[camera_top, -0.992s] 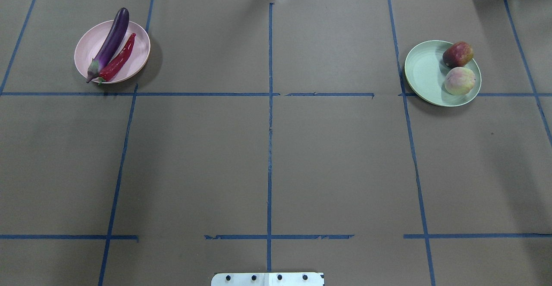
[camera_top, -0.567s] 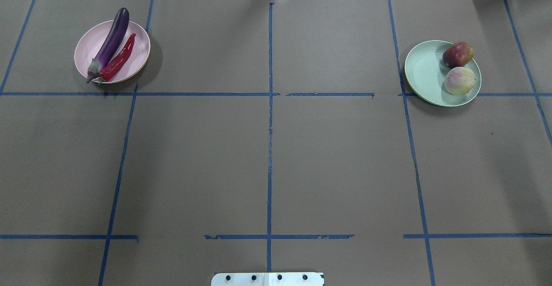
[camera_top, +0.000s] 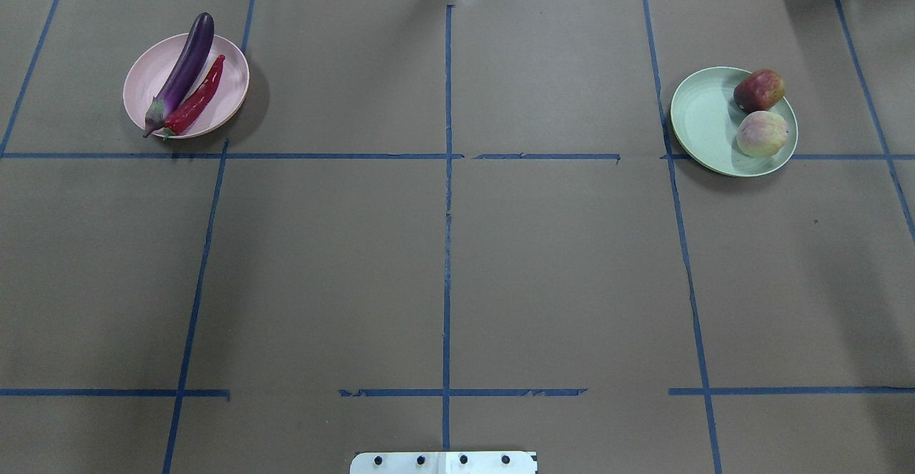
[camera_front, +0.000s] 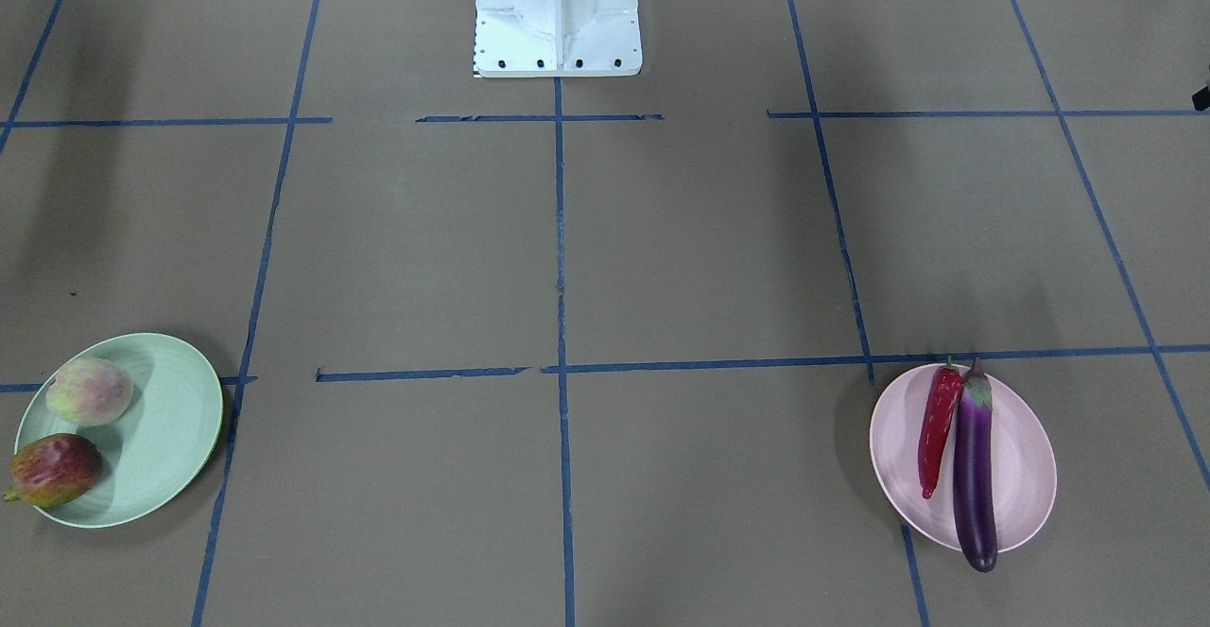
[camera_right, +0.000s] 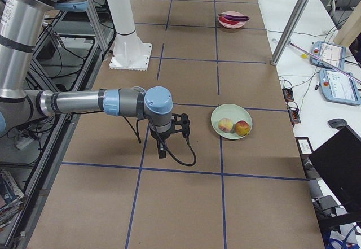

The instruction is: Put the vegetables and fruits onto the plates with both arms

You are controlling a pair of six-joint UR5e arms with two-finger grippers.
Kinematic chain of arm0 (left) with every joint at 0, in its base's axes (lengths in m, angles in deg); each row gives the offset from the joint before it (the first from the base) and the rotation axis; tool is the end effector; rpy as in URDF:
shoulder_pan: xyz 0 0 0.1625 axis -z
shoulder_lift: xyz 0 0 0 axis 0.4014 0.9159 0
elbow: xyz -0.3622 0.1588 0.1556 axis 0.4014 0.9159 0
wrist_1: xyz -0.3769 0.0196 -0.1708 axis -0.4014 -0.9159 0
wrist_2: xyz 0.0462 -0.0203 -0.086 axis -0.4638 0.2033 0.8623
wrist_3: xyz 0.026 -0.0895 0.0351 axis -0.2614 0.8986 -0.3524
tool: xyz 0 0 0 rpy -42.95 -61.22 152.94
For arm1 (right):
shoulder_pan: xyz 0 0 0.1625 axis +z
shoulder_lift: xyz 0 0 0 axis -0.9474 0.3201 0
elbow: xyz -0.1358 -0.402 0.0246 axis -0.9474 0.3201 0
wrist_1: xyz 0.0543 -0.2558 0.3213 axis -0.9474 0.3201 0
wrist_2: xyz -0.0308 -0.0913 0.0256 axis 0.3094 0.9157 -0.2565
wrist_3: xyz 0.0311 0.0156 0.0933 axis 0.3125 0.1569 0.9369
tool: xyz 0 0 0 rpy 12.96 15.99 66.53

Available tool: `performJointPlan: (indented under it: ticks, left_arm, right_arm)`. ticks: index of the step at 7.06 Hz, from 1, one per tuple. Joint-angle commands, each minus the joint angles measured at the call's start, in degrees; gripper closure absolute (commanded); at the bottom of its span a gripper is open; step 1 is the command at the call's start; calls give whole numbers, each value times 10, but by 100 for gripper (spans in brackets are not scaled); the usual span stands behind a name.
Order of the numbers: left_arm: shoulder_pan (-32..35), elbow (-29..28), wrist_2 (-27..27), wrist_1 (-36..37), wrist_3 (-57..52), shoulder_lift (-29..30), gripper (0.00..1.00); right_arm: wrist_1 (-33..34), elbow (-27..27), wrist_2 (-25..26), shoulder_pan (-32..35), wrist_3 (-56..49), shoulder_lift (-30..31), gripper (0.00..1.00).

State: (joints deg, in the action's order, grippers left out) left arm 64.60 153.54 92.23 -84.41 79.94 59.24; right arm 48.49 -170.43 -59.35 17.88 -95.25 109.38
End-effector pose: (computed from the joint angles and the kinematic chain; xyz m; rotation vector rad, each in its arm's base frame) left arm -0.0487 -0.4181 0.6086 -0.0111 0.8107 0.1329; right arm 0.0584 -0.3237 0.5875 0.0255 -0.7887 -0.1628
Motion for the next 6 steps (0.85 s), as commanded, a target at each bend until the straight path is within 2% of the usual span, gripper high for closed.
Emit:
performJointPlan:
  ticks: [1, 6]
  left_arm:
    - [1, -2, -21, 2, 0, 3, 0]
    - [1, 9, -22, -1, -5, 4, 0]
  right_arm:
    - [1, -9, -1, 1, 0, 1, 0]
    - [0, -9, -1, 1, 1, 0, 0]
